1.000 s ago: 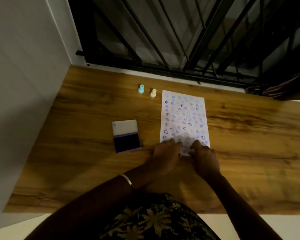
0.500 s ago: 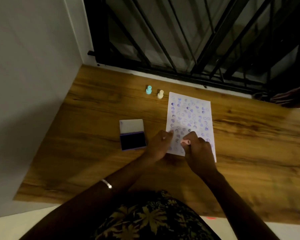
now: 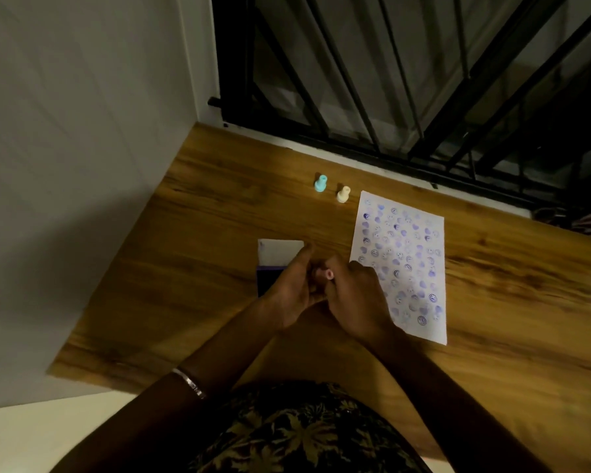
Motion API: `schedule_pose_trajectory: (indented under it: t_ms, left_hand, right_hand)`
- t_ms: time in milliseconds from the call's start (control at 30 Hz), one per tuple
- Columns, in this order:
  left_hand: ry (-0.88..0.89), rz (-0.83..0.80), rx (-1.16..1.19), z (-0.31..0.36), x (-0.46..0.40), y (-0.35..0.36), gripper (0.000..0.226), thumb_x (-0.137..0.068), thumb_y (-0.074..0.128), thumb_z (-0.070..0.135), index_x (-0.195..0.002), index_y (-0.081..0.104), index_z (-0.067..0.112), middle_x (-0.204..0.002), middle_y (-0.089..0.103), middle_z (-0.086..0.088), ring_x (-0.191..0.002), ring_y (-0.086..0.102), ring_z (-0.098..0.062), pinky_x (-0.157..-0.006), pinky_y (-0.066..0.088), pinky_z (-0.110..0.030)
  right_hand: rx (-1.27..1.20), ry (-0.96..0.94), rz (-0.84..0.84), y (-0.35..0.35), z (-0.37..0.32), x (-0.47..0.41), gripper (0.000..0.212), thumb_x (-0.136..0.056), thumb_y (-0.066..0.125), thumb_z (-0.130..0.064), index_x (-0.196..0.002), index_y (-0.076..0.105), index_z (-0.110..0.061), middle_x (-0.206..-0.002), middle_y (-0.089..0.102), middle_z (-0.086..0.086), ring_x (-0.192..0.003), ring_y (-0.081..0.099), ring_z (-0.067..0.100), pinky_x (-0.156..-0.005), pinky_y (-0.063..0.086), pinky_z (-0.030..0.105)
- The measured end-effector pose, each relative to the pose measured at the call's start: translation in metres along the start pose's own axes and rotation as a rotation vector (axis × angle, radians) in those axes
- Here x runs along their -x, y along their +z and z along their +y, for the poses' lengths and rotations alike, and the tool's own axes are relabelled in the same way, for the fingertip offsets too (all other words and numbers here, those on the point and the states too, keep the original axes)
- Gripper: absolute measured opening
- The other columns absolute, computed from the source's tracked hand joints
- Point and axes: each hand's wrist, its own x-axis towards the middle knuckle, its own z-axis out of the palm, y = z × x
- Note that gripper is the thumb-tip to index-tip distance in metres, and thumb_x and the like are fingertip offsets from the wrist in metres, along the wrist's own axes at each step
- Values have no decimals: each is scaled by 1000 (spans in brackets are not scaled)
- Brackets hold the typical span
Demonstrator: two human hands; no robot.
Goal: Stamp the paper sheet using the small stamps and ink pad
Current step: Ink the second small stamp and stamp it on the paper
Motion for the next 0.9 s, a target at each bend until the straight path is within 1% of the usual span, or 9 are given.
schedule_pose_trajectory:
  t_ms: [67,133,200,300,400,567,733,800,900]
  left_hand:
    - [-3,4,21,2,-1,-2,55,-94,41,56,-118,63,12,-107,70,-9,-109,65,-23,-95,51,-38]
    - [-1,5,40,4,-5,-4,53,-94,42,55,-118,63,13,-108,70,-9,-107,65,-22,-92,52,-37]
    - [8,22,54,8,-7,-3,49,-95,43,53,-114,64,13,-102,70,-8,-101,65,-19,-91,53,-36]
    - [6,41,57,13,-11,-2,48,-94,44,53,-113,64,13,-92,69,-4,-91,65,-15,-83,54,-34]
    - [-18,27,52,12,-12,-3,54,-92,43,57,-121,62,15,-101,71,-4,-101,65,-17,-85,53,-34]
    - [-29,18,76,10,-14,-6,57,-96,36,54,-123,60,10,-110,68,-10,-104,64,-20,-86,53,-34]
    - [-8,30,65,13,-14,1,50,-96,38,52,-121,62,15,-120,68,-9,-112,63,-20,-94,51,-36]
    - [3,38,44,17,-15,6,48,-95,42,53,-120,62,18,-118,68,-7,-112,63,-19,-97,50,-38]
    - [0,29,15,21,-18,11,47,-95,42,53,-119,62,17,-119,68,-9,-111,63,-20,-97,50,-39]
  right_hand:
    - [-12,-6,-11,1,3,-5,9,-89,55,-10,-98,54,-14,-75,64,3,-61,55,14,-56,43,32]
    - [-20,-13,-14,2,3,-10,9,-89,55,-10,-96,54,-14,-72,63,2,-58,53,13,-55,40,32]
    - [-19,-30,-23,4,1,-14,12,-87,56,-7,-97,54,-13,-73,63,2,-59,52,15,-57,38,32]
    - [1,-30,-45,6,0,-19,18,-85,57,-7,-102,56,-13,-80,66,6,-65,59,20,-62,48,38]
    - [0,-32,-33,7,5,-23,17,-86,56,-7,-102,58,-13,-83,68,4,-68,61,18,-62,50,36]
    - [-14,-47,2,7,8,-24,11,-87,56,-6,-95,56,-14,-77,66,3,-61,56,14,-57,41,30]
    - [25,-17,11,8,11,-24,20,-84,57,-6,-102,55,-15,-81,69,3,-66,63,18,-59,51,36]
    - [34,-1,26,7,12,-26,22,-82,59,-6,-102,55,-14,-82,70,4,-66,64,19,-57,47,32]
    - [5,6,49,4,15,-30,18,-83,57,-4,-100,55,-11,-81,70,5,-66,64,19,-52,35,21]
